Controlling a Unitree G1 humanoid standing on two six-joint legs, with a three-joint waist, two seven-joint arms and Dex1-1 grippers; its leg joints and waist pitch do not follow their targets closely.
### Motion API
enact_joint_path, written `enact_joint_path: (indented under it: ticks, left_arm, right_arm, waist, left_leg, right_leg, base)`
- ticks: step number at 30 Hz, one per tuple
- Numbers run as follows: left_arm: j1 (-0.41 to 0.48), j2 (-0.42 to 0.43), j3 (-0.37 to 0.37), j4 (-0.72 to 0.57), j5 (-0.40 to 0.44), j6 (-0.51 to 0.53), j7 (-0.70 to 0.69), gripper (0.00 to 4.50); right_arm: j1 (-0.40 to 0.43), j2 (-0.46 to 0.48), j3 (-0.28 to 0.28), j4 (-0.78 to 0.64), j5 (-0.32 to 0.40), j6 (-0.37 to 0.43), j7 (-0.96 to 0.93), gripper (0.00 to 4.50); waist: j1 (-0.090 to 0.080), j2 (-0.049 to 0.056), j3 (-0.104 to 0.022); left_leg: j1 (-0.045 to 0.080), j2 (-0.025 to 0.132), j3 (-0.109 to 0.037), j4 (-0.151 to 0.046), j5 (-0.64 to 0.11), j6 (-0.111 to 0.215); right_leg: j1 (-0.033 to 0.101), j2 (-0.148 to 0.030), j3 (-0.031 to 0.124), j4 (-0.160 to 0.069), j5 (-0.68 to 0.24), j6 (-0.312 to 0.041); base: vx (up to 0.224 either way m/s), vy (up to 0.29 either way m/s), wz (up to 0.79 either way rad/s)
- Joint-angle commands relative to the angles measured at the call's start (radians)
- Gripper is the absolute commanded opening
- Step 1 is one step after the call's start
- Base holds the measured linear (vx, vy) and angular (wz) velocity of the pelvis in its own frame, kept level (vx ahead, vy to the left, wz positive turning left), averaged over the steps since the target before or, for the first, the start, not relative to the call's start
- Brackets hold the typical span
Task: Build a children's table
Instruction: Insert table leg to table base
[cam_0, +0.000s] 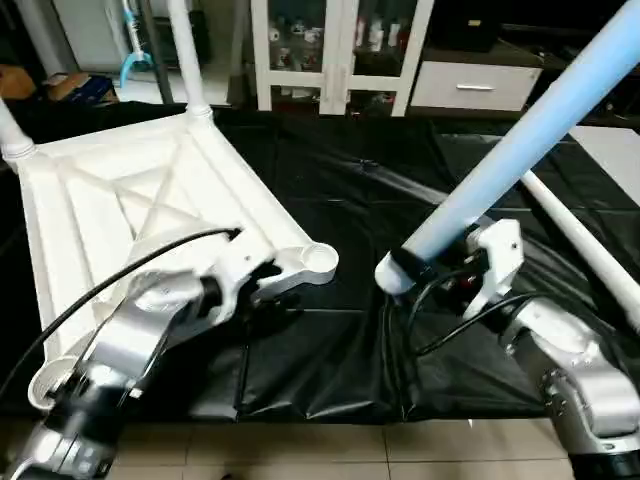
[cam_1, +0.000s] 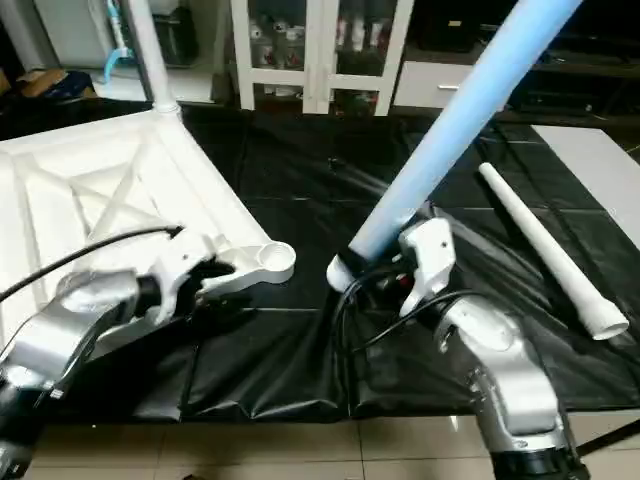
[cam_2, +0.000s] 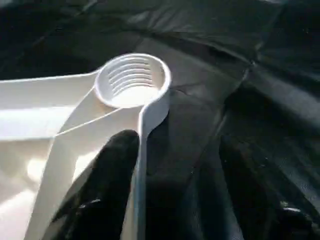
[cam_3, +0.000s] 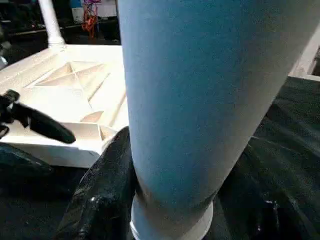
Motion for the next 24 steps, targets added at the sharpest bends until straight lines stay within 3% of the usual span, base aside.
enact_joint_path:
  ticks: [1,5,10,11,13,14,17,18,22,23,24]
  left_arm:
    - [-0.017,0.009,-0.031,0.048,0.049,-0.033,-0.010,2.45]
    - [-0.014,0.026,-0.065,0.076,0.092,-0.052,-0.012,2.20]
    - [-0.011,0.022,-0.045,0.066,0.057,-0.051,-0.003,1.83]
    - [-0.001,0.010,0.002,0.019,0.007,-0.021,0.002,1.83]
    - [0.003,0.012,0.010,0.009,0.003,-0.012,0.006,1.83]
    - [0.007,0.016,0.010,0.005,0.003,-0.009,0.003,1.81]
    - [0.014,0.004,0.045,-0.001,-0.025,0.045,0.005,1.98]
    - [0.014,0.004,0.045,-0.001,-0.025,0.045,0.005,2.09]
    - [0.013,0.009,0.042,0.022,0.012,0.008,0.049,2.35]
    - [0.013,0.008,0.040,0.028,0.017,0.003,0.055,2.35]
    - [0.013,0.008,0.040,0.029,0.018,0.003,0.056,2.35]
  right_arm:
    - [-0.007,-0.010,-0.009,-0.002,0.004,0.006,0.024,1.84]
    - [-0.012,-0.015,0.000,0.008,-0.006,-0.001,0.037,1.84]
    - [-0.015,-0.017,0.000,0.006,0.000,0.001,0.039,1.84]
    - [-0.015,-0.018,0.001,0.005,0.001,0.001,0.042,1.84]
    - [-0.014,-0.018,0.000,0.005,0.001,0.001,0.042,1.84]
    - [-0.014,-0.017,0.000,0.006,0.002,0.001,0.043,1.84]
    - [-0.020,-0.011,-0.002,0.015,-0.002,-0.002,0.050,1.84]
    - [-0.020,-0.011,-0.002,0.015,-0.002,-0.002,0.050,1.84]
    - [-0.038,-0.005,0.003,0.036,-0.006,-0.006,0.058,1.84]
    - [-0.039,-0.006,0.006,0.039,-0.007,-0.008,0.061,1.84]
    - [-0.039,-0.006,0.006,0.039,-0.008,-0.008,0.062,1.84]
  waist:
    - [0.002,0.007,-0.061]
    - [0.002,0.006,-0.058]
    - [0.000,0.007,-0.057]
    - [0.000,0.007,-0.058]
    - [0.000,0.007,-0.059]
    - [0.001,0.000,-0.059]
    - [0.002,0.005,-0.059]
    - [0.002,-0.003,-0.059]
    - [0.001,0.000,-0.058]
    - [0.004,-0.009,-0.058]
    - [0.005,-0.005,-0.057]
  left_leg:
    - [0.010,0.008,0.001,-0.065,-0.168,0.008]
    - [0.014,0.010,0.002,-0.066,-0.194,0.009]
    - [0.015,0.010,0.002,-0.068,-0.219,-0.003]
    - [0.014,0.011,0.002,-0.068,-0.214,-0.006]
    - [0.015,0.010,0.003,-0.067,-0.208,-0.001]
    - [0.013,0.011,0.003,-0.067,-0.200,0.004]
    - [0.012,0.010,0.003,-0.066,-0.183,0.009]
    - [0.010,0.009,0.003,-0.066,-0.177,0.012]
    - [0.013,0.010,0.004,-0.066,-0.192,0.016]
    - [0.011,0.010,0.004,-0.066,-0.188,0.018]
    - [0.013,0.011,0.004,-0.066,-0.186,0.018]
  right_leg:
    - [0.047,-0.045,0.024,-0.065,-0.088,-0.190]
    - [0.042,-0.046,0.024,-0.069,-0.128,-0.193]
    - [0.039,-0.046,0.024,-0.072,-0.171,-0.189]
    - [0.039,-0.047,0.025,-0.068,-0.160,-0.197]
    - [0.038,-0.045,0.024,-0.069,-0.148,-0.199]
    - [0.040,-0.045,0.024,-0.069,-0.137,-0.200]
    - [0.041,-0.045,0.023,-0.066,-0.118,-0.203]
    - [0.043,-0.046,0.023,-0.064,-0.123,-0.203]
    - [0.039,-0.046,0.023,-0.069,-0.146,-0.198]
    - [0.041,-0.047,0.024,-0.068,-0.159,-0.191]
    - [0.038,-0.047,0.024,-0.070,-0.166,-0.187]
  base:
    - [0.000,0.000,0.00]
    - [0.000,0.000,0.00]
    - [0.000,0.000,0.00]
    - [0.000,0.000,0.00]
    - [0.000,0.000,0.00]
    - [0.000,0.000,0.00]
    - [0.000,0.000,0.00]
    - [0.000,0.000,0.00]
    - [0.000,0.000,0.00]
    - [0.000,0.000,0.00]
    - [0.000,0.000,0.00]
